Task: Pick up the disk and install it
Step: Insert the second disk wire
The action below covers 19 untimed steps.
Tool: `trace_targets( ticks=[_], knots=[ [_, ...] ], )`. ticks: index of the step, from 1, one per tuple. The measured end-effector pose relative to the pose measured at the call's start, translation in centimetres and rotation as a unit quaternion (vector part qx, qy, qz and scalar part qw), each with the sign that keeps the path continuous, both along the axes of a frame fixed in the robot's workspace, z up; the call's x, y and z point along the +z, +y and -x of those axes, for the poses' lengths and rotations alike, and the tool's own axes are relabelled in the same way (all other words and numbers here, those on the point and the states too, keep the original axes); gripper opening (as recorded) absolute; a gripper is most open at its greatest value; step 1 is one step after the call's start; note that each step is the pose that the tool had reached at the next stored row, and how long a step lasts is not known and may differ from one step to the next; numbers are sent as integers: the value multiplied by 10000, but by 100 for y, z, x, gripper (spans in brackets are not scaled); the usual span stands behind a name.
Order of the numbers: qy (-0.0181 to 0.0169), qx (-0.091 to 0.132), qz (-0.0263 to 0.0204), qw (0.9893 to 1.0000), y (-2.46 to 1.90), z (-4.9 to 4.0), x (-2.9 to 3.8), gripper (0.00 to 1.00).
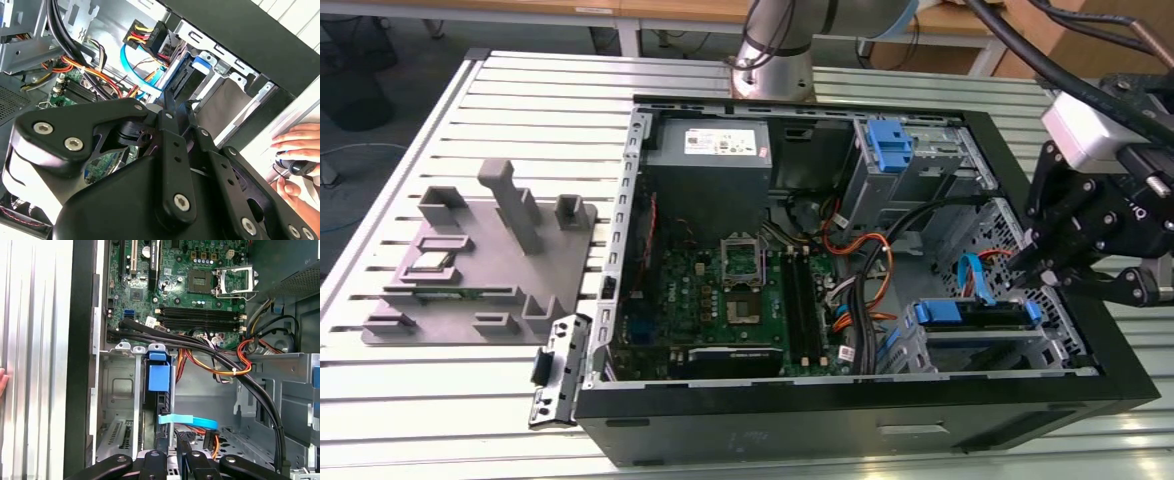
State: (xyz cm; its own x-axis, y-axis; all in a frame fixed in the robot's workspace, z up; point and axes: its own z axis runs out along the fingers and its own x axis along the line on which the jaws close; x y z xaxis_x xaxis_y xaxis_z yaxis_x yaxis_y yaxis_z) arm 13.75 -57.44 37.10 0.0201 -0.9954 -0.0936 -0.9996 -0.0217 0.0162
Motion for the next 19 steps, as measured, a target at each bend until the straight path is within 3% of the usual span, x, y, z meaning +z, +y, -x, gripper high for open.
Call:
trace_targets(
  ticks=[6,19],
  knots=[
    [0,45,0,10000,38,-29,-10,23],
    [0,125,-1,9999,179,-69,-53,23]
  ],
)
